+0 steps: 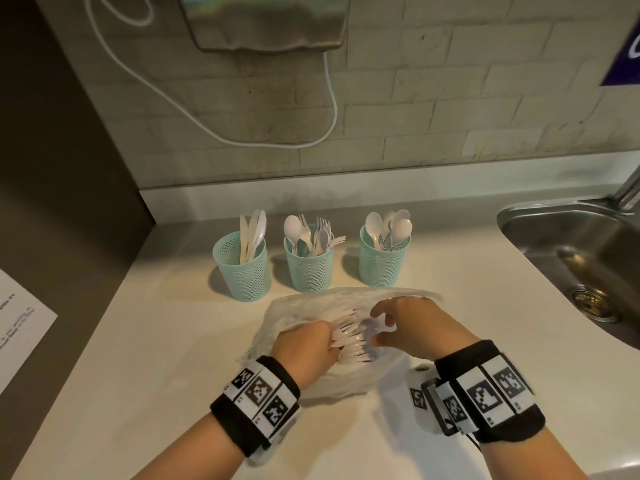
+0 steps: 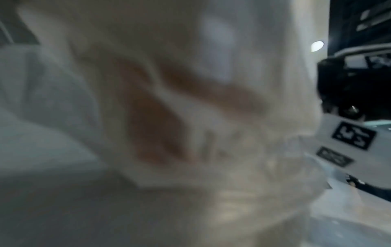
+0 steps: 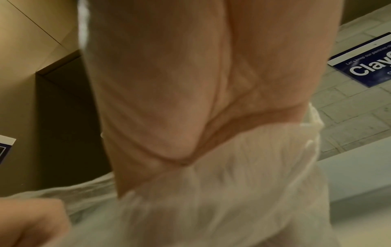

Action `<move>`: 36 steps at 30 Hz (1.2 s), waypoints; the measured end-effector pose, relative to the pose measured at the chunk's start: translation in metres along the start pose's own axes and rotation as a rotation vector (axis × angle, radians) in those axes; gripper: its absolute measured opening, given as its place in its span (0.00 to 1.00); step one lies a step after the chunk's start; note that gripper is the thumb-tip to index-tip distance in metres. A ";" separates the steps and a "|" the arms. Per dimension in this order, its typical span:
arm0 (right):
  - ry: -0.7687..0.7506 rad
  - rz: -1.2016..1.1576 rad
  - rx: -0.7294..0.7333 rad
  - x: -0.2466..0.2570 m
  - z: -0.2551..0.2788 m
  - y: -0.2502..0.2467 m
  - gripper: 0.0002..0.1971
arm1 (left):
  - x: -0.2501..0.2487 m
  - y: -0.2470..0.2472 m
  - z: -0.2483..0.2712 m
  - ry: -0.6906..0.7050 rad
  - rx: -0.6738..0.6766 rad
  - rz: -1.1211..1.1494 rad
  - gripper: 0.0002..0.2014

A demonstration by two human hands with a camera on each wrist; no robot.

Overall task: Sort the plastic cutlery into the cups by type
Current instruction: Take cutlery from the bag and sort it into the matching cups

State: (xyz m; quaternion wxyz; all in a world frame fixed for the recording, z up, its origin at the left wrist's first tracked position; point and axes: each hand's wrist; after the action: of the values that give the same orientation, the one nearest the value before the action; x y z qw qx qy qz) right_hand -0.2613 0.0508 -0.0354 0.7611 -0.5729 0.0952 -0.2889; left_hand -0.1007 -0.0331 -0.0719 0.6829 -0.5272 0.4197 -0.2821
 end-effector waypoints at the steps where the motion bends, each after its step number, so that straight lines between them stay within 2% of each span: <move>1: 0.006 -0.013 -0.011 -0.001 0.000 -0.001 0.23 | 0.002 -0.003 0.001 -0.010 -0.017 0.024 0.10; 5: 0.012 -0.054 -0.072 -0.001 0.001 -0.003 0.25 | 0.014 -0.023 0.007 0.030 -0.153 0.085 0.07; 8: 0.017 -0.068 -0.100 -0.001 0.001 -0.006 0.31 | 0.023 -0.034 0.015 0.060 -0.207 0.082 0.07; 13: -0.001 -0.055 -0.084 0.002 0.001 -0.005 0.34 | 0.033 -0.022 0.019 0.038 0.040 0.027 0.07; 15: -0.011 -0.034 -0.073 0.003 0.001 -0.004 0.34 | 0.031 -0.017 0.018 0.032 0.082 0.026 0.08; 18: -0.014 -0.018 -0.064 0.003 0.000 -0.003 0.33 | 0.025 -0.011 0.015 -0.007 0.048 0.055 0.18; 25: -0.001 -0.025 -0.049 0.001 -0.001 -0.001 0.32 | 0.023 -0.005 0.009 -0.092 -0.007 0.115 0.24; 32: -0.004 -0.036 -0.050 0.000 0.001 0.000 0.31 | 0.027 0.000 0.007 -0.133 0.006 0.159 0.24; 36: -0.004 -0.041 -0.049 -0.001 0.001 -0.001 0.30 | 0.028 -0.001 0.006 -0.150 -0.013 0.204 0.14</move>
State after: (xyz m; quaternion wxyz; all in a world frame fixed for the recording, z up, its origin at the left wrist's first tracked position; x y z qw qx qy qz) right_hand -0.2619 0.0517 -0.0345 0.7411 -0.5936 0.0890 -0.3008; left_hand -0.0819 -0.0536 -0.0779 0.7341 -0.5057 0.4208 -0.1682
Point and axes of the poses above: each hand's wrist, its own z-axis away from the middle knuckle, its own y-axis out of the palm, x = y × z, and after that the axes turned 13 degrees about y, right-handed
